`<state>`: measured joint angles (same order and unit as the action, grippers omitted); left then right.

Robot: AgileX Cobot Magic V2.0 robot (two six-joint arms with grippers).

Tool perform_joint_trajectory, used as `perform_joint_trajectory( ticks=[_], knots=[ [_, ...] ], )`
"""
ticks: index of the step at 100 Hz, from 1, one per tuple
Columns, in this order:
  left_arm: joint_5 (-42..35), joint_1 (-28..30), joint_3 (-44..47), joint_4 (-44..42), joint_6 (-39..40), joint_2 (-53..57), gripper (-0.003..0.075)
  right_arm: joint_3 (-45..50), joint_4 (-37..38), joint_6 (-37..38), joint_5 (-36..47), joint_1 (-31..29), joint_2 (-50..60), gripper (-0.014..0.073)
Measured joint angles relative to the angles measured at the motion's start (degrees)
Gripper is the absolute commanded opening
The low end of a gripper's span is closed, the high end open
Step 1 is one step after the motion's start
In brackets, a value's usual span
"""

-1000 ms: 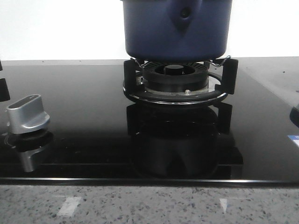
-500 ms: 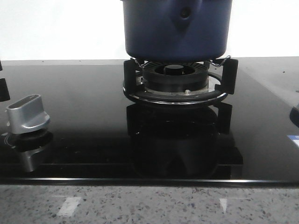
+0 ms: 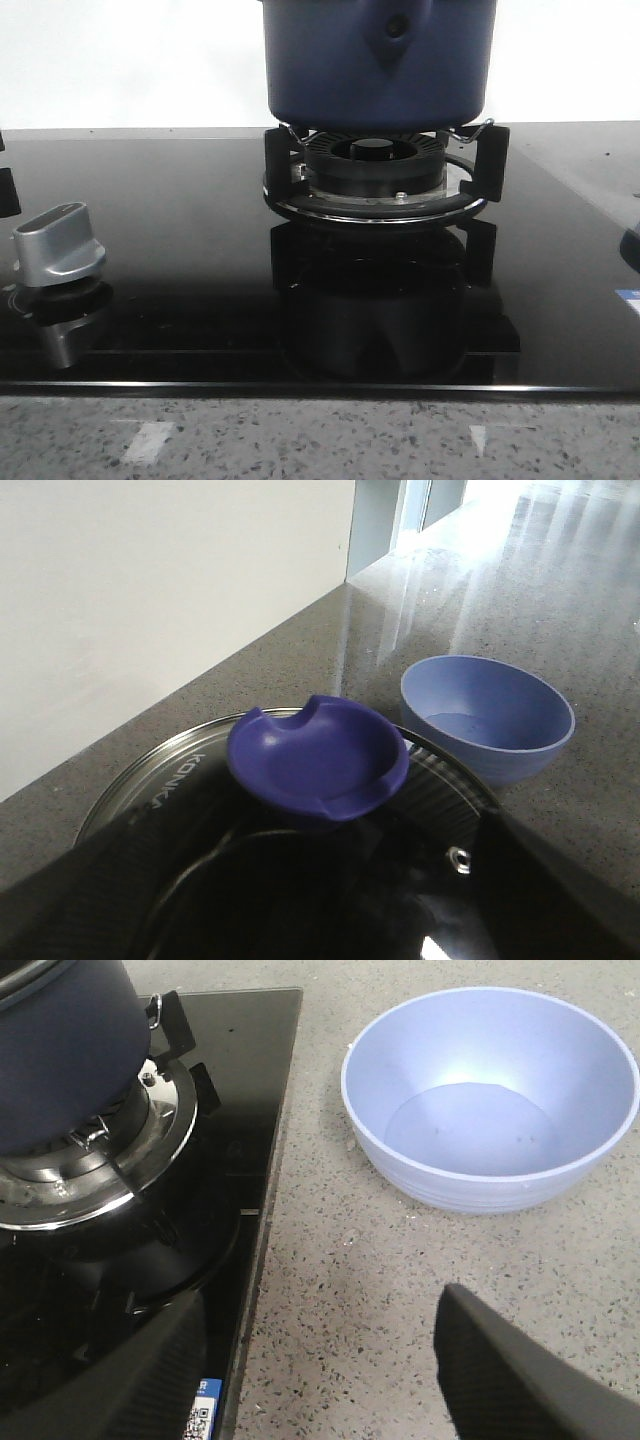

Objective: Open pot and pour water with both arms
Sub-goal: 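Reach the right gripper to the light blue bowl rim and grasp it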

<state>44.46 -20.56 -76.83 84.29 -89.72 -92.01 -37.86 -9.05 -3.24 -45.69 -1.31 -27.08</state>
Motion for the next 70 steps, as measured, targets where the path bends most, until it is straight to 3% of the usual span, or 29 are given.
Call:
perform_joint_trajectory(
  ticks=[57,70],
  knots=[
    [0.11,-3.44,-6.69,1.62,-1.15,-9.16,0.0566,0.0,0.0,0.0,-0.22,0.0,0.0,0.0443],
    [-0.1,-3.44,-6.89,1.51,-2.59,-9.25,0.0493,0.0,0.0,0.0,-0.22,0.0,0.0,0.0443]
  ],
)
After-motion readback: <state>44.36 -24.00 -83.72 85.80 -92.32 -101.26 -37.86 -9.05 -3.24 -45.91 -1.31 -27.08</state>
